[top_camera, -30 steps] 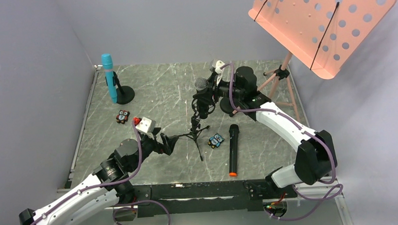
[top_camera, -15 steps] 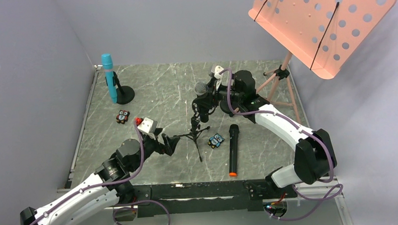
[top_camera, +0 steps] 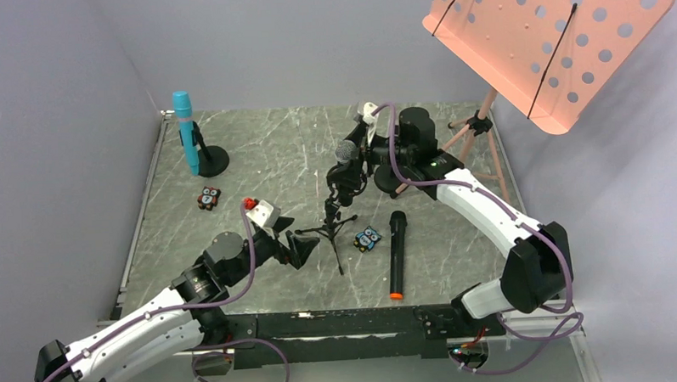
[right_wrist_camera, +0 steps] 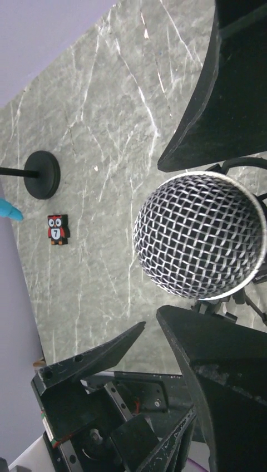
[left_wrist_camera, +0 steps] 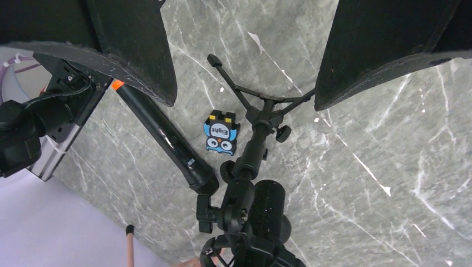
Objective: Attach the microphones to the stand
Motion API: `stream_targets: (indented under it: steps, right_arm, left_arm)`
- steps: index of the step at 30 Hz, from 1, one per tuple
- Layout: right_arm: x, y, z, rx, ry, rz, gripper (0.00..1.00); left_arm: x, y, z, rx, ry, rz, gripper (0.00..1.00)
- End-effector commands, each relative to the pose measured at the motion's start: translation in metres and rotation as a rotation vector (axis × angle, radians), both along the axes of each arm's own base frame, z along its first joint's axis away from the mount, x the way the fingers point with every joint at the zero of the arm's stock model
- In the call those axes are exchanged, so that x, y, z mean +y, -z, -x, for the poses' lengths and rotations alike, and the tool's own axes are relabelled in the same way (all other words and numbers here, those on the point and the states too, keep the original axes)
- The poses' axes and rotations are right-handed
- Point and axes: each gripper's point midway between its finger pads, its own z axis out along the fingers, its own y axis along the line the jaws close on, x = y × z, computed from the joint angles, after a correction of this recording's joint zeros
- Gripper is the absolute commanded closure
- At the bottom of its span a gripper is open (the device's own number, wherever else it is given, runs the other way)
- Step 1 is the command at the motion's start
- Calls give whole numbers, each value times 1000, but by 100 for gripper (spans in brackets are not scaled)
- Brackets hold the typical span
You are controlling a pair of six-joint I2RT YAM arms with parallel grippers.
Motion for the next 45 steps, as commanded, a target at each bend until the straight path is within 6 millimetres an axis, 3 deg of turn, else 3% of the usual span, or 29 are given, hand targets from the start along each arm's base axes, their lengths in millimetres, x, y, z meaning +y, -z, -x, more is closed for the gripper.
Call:
stream_targets:
  steps: [1, 14, 24, 28, 30, 33, 45]
  right_arm:
    - [-11, -27, 5, -54, -14, -14, 1]
    - [-61, -50, 40, -145, -106, 21, 0]
    - [-104, -16, 95, -167, -186, 67, 0]
    - [-114, 11, 112, -136, -195, 53, 0]
    - [-118, 30, 116, -101, -182, 39, 0]
    - [-126, 41, 112, -101, -141, 41, 0]
    - [-132, 41, 113, -107, -123, 28, 0]
  left_arm:
    - [-11, -20, 2, -61, 57, 44, 3]
    - [-20, -16, -6, -93, 77, -22, 2]
    - [-30, -20, -18, -188, 129, -6, 2]
    - [-34, -28, -20, -287, 159, 9, 3]
    - [-35, -30, -25, -316, 153, 1, 4]
    - [-38, -26, -33, -322, 146, -18, 6]
    - [-53, -22, -57, -338, 136, -37, 21]
